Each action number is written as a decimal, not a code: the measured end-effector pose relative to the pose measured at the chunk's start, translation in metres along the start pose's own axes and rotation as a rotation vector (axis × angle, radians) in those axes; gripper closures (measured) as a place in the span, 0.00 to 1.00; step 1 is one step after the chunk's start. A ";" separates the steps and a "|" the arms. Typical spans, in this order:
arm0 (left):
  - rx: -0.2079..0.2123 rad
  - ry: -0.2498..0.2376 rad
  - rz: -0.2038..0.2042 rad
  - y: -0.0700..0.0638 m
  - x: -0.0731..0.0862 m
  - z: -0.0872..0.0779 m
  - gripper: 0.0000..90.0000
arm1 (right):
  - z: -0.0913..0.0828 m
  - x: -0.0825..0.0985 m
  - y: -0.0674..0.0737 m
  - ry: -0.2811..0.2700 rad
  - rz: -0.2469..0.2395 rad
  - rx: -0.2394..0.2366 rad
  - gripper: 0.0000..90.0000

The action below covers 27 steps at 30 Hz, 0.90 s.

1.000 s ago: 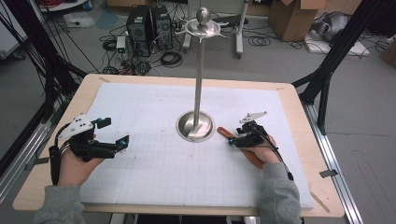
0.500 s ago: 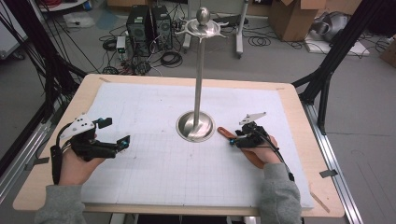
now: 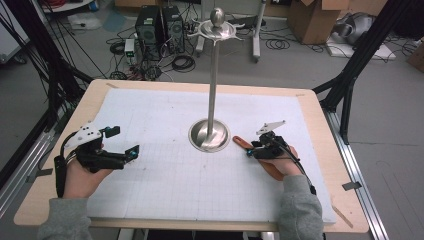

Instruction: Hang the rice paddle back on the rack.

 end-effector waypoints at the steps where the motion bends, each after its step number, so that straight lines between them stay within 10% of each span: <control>1: 0.000 0.002 -0.001 0.000 0.000 0.000 0.02 | -0.001 0.001 0.000 0.004 0.000 0.000 0.64; 27: -0.001 0.002 -0.002 0.001 0.001 0.000 0.02 | -0.004 0.002 -0.002 0.003 0.001 0.003 0.72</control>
Point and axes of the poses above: each handheld gripper's, and its own axes: z roughly forward along the jaws, x roughly out of its underside, y roughly to its left, the point moved 10 cm from there along z, roughly forward along the jaws, and after that the axes turned 8 degrees about z, right-handed, at the moved point
